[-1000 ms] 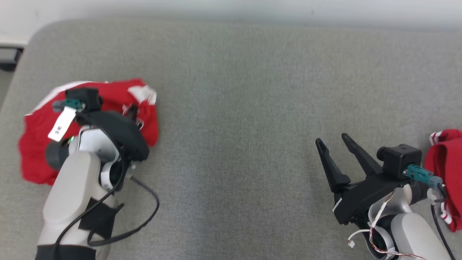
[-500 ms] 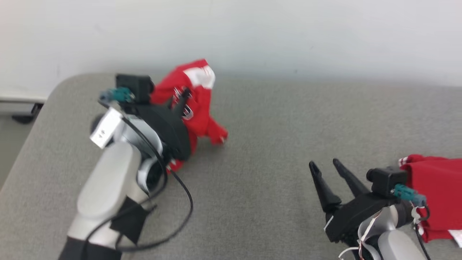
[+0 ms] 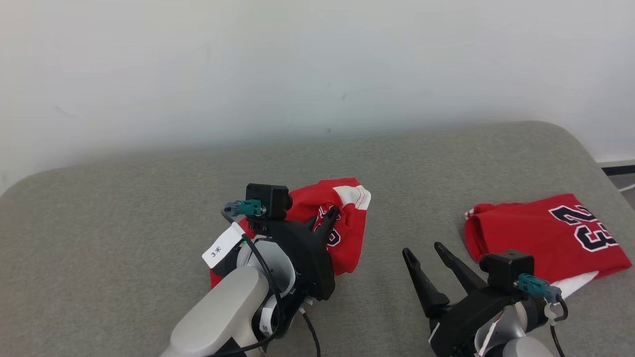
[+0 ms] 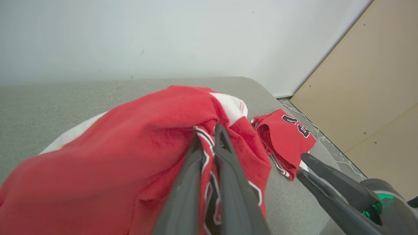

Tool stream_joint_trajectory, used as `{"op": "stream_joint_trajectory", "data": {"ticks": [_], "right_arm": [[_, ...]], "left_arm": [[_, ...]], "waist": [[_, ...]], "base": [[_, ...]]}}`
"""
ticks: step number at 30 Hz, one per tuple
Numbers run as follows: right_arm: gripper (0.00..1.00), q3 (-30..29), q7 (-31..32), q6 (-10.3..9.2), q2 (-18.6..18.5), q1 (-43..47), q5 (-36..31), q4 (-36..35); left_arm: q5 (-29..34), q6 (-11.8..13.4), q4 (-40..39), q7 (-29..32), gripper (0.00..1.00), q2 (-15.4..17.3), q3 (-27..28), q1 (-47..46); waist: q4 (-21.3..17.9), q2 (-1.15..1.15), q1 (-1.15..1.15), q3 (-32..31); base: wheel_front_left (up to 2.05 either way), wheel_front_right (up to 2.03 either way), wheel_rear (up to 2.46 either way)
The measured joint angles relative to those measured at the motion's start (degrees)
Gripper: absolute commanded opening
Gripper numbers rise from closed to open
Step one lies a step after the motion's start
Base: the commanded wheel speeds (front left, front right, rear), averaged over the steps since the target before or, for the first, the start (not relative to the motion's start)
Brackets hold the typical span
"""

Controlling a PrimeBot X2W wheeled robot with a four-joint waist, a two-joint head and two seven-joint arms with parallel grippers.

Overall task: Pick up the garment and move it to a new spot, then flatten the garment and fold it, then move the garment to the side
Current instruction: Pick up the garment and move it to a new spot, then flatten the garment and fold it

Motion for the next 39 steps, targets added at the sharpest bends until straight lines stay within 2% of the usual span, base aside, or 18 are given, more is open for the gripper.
{"op": "stream_joint_trajectory", "data": {"ticks": [1, 9, 13, 18, 24, 33, 39], "right_arm": [[1.0, 0.3, 0.3, 0.01, 0.0, 0.0, 0.0, -0.1], [1.0, -0.4, 0.4, 0.01, -0.2, -0.2, 0.0, -1.2], [1.0, -2.7, 0.2, -0.64, -1.3, -0.1, 0.0, -1.4], [1.0, -4.4, -0.5, -1.57, -1.4, 0.3, 0.5, -1.4], [1.0, -5.8, -1.3, -2.13, -1.4, 2.7, 1.7, -1.1], [1.0, -5.6, -2.2, -2.78, -1.2, 4.9, 2.0, -1.1], [1.0, -4.2, -2.2, -2.77, -0.7, 5.4, 2.0, -1.4]], "left_arm": [[-0.5, 0.3, 0.5, -0.2, 1.0, 0.1, -0.7, 0.0], [-9.9, 0.4, 0.3, -3.2, 1.0, 0.1, -5.6, -1.6], [-12.3, 0.4, 0.8, -3.6, 1.0, -0.1, -8.3, -5.2], [-13.2, 0.4, 3.9, -4.0, 1.0, 0.0, -8.8, -6.7], [-10.0, 0.4, 10.7, -4.6, 1.0, 0.2, -7.0, -8.6], [-9.4, 0.4, 16.2, -3.2, 1.0, 6.8, -6.5, -6.8], [-9.7, 0.4, 19.9, -1.9, 1.0, 8.9, -5.4, -3.8]], "waist": [[-0.9, 0.0, 0.0, -0.1], [-7.3, 0.0, 0.0, 0.6], [-8.5, 0.0, 0.01, 1.8], [-7.1, 0.01, 0.02, 2.4], [-3.9, 0.01, 0.01, 1.4], [-0.3, 0.01, 0.01, -2.1], [0.0, 0.0, 0.01, -3.8]], "base": [[0.0, 0.0, 0.0], [0.0, 0.0, 0.0], [0.0, 0.0, 0.0], [0.0, 0.0, 0.0], [0.0, 0.0, 0.0], [0.0, 0.0, 0.0], [0.0, 0.0, 0.0]]}}
